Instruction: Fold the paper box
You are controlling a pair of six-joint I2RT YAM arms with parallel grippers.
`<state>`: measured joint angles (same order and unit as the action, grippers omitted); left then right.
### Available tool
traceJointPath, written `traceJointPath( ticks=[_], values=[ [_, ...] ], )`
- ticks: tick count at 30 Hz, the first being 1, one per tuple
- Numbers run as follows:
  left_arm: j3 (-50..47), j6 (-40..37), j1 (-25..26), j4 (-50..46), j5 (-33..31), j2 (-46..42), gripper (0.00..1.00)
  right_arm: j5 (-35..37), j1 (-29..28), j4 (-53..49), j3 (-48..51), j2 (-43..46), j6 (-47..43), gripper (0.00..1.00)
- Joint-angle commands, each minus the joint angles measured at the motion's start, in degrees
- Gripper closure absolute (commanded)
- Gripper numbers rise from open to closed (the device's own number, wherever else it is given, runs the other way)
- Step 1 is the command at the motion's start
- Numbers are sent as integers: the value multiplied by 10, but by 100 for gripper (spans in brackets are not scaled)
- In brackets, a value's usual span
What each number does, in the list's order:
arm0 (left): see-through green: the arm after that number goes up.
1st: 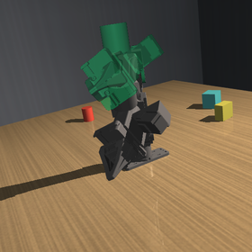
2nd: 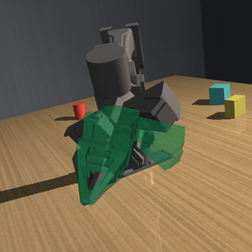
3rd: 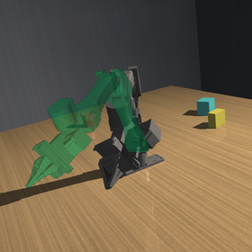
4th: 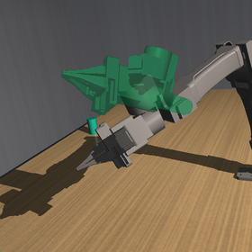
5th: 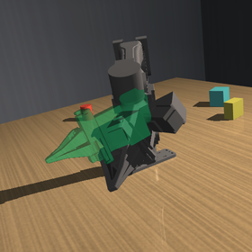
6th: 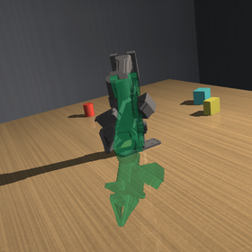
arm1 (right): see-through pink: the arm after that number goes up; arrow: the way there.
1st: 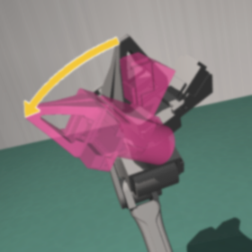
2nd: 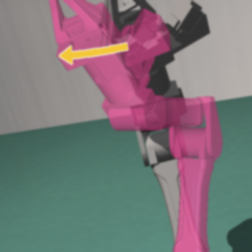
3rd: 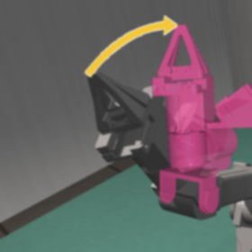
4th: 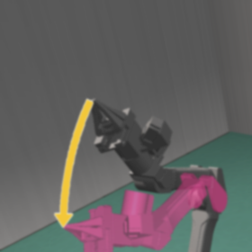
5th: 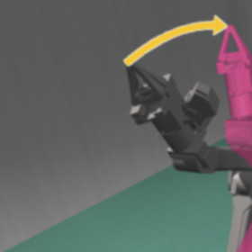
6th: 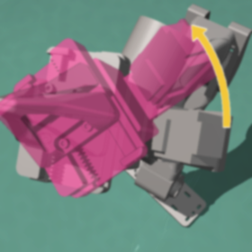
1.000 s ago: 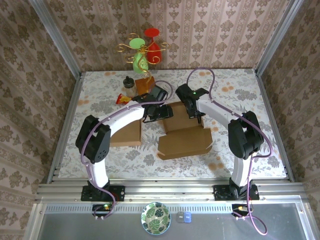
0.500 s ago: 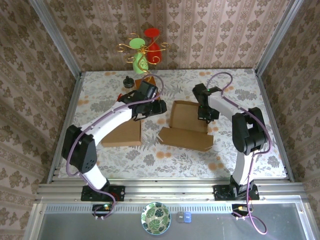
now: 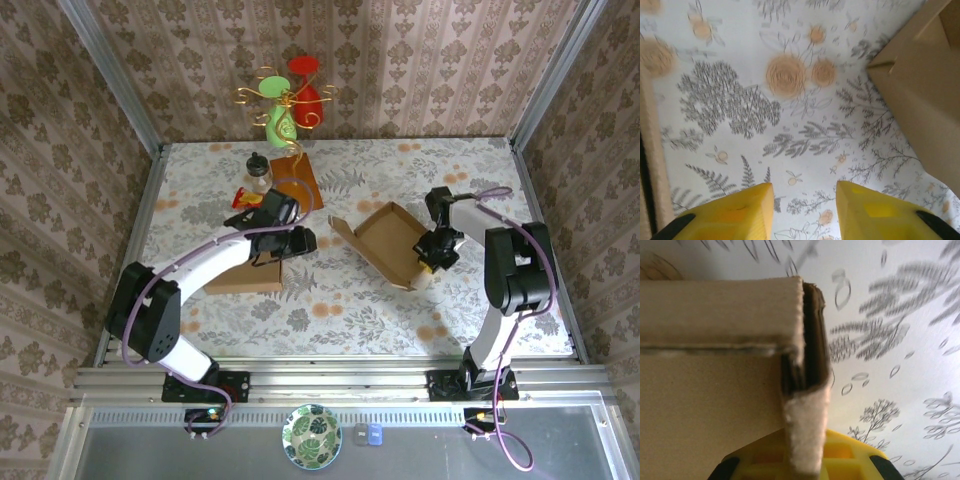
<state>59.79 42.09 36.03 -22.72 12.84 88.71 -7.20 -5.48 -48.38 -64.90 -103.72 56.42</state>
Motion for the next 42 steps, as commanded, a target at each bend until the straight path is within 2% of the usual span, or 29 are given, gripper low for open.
traceJointPath(
  ticks=[1,10,15,21,26,30,33,38,42],
  values=[
    [-22,41,17,68,48,19,64,-42,-2,38,40,14,107,100],
    [-15,113,63,202,98,114,67,-93,-7,90,109,35,202,98],
    [4,128,68,237,102,147,67,-90,-13,89,120,49,205,84],
    [33,130,72,238,107,168,67,-70,-16,54,86,80,161,61],
    [48,129,73,231,105,173,67,-41,-16,13,38,120,81,44],
    [55,128,73,227,104,178,67,-34,-15,4,1,147,-3,42],
    [63,130,73,225,106,183,67,-18,-7,14,-34,153,-100,42],
    [82,127,73,213,106,192,67,18,30,8,-106,88,-301,41],
    [89,128,74,208,106,197,67,20,48,-9,-161,13,-382,40]
  ],
)
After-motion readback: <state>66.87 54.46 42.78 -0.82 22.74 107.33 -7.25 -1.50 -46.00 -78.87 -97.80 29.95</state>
